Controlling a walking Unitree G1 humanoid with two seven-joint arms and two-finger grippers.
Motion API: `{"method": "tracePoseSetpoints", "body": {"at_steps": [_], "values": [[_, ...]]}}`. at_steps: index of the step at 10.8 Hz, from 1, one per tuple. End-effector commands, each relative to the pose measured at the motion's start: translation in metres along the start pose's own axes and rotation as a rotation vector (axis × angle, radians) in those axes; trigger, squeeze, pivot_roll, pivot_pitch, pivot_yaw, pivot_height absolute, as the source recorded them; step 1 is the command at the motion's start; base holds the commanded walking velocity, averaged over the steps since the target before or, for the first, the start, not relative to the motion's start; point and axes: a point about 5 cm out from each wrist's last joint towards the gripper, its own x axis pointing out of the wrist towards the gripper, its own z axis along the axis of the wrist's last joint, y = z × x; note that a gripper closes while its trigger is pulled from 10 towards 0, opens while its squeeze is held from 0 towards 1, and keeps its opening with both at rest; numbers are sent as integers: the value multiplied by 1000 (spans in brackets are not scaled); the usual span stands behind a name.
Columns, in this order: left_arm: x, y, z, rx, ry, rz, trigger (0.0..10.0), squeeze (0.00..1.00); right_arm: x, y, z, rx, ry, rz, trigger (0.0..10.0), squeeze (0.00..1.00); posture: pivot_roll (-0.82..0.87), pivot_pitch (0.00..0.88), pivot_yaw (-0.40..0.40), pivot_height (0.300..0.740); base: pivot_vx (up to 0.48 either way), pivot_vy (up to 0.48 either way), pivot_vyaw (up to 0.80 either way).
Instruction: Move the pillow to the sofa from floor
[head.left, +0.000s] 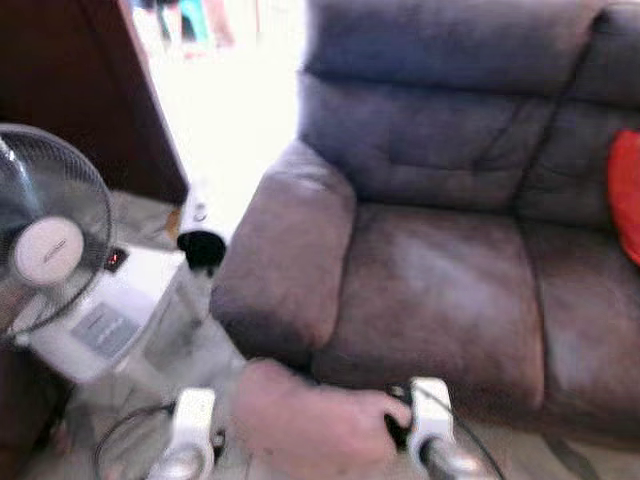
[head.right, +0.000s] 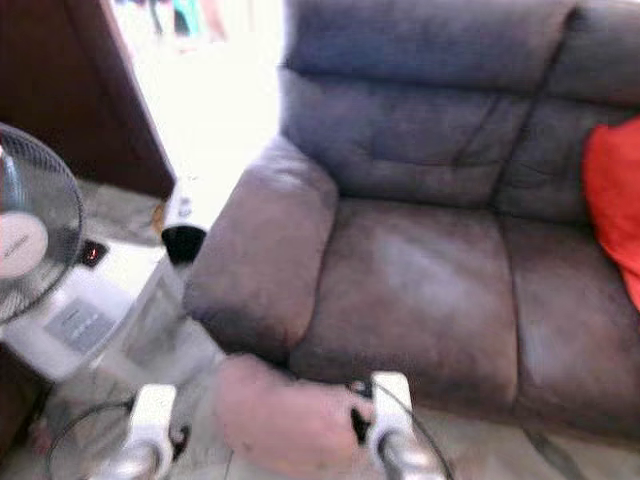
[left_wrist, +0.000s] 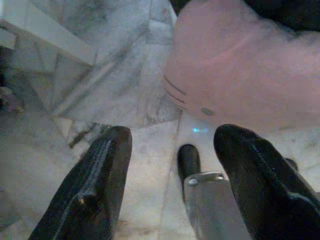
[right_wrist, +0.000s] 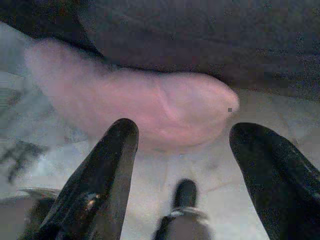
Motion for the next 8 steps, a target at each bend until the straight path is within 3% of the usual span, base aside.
{"method": "tracePoseSetpoints", "body": {"at_steps": [1,8], "values": [[0,-5,-2,2,8,-12,10000,0,-3,-9,-11,-3,35,-23,10000,0,135,114,-11,719,0,0,0],[-1,-4,-5,12,16,-19,10000,0,-3,-9,-12,-10,43,-23,10000,0,135,103,-10,719,0,0,0]]}}
